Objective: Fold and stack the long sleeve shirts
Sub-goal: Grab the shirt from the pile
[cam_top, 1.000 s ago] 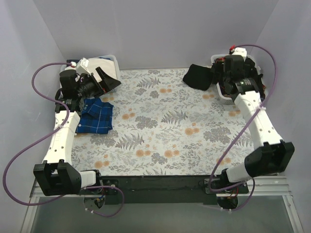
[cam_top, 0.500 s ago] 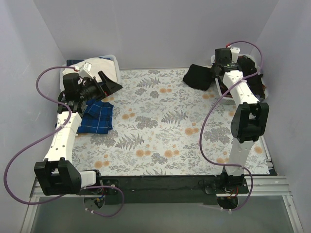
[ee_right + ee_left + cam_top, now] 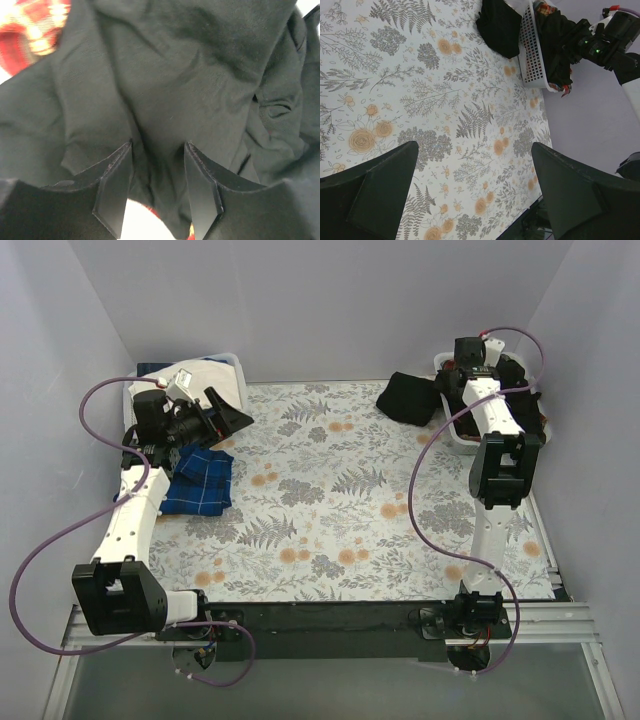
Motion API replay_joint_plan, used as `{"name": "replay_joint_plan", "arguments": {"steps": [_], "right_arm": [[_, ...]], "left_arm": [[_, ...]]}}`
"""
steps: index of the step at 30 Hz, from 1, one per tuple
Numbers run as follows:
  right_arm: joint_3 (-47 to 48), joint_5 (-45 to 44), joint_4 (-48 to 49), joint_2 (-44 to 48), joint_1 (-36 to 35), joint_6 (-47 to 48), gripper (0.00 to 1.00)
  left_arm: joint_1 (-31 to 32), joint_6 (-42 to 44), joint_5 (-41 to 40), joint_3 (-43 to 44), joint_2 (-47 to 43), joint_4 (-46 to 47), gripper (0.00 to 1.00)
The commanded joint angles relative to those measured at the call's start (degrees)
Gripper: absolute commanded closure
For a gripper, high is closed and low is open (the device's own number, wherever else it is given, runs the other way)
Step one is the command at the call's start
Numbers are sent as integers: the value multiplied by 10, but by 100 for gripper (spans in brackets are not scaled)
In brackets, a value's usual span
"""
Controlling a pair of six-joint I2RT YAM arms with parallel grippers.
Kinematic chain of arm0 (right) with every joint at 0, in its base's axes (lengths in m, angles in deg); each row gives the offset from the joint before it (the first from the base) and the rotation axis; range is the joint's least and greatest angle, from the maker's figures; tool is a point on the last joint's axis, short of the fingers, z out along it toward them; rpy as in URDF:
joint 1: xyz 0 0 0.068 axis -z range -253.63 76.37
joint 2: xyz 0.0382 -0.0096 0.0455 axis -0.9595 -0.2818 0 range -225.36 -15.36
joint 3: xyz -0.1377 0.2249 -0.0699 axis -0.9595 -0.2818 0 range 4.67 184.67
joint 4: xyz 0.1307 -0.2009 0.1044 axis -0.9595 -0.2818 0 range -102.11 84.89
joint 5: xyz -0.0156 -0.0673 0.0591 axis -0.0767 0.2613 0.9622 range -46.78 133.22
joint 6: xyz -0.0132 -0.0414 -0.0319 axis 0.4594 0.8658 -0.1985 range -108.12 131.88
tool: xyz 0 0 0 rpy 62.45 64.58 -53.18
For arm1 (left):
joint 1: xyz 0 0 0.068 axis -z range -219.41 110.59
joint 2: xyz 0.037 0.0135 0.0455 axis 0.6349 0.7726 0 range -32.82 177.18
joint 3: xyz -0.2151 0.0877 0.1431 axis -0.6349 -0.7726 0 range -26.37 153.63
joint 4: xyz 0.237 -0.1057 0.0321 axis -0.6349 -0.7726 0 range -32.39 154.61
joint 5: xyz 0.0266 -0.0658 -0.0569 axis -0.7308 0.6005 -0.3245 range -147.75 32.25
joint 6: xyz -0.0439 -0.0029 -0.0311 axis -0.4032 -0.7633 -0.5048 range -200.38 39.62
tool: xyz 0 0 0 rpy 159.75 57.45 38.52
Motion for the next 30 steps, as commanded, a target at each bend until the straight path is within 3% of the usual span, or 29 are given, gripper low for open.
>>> {"name": "replay_joint_plan", "arguments": {"steps": [1, 6, 7, 9, 11, 12, 13, 19, 30], "right_arm": [[41, 7, 8, -22, 11, -17, 48], [52, 13, -3, -42, 34, -9, 47], [51, 15, -3, -42, 34, -8, 51], [44, 21, -4, -41, 34, -11, 61], [43, 25, -6, -37, 34, -13, 78], [44, 26, -11, -37, 34, -14, 97], [44, 25, -14, -31, 34, -16, 99], [44, 8, -28, 44, 18, -32, 99], [44, -12, -3, 242, -134, 22, 99]], "left_arm": [[2, 8, 8, 7, 5, 1, 2], [2, 6, 11, 11, 10, 0, 2], [2, 6, 12, 11, 13, 0, 2], [2, 5, 13, 13, 13, 1, 2], [2, 5, 13, 13, 13, 1, 2], [2, 5, 13, 13, 13, 2, 2], [2, 5, 13, 13, 13, 2, 2], [2, 2, 14, 7, 6, 9, 2], [2, -21, -21, -8, -21, 22, 2]]}}
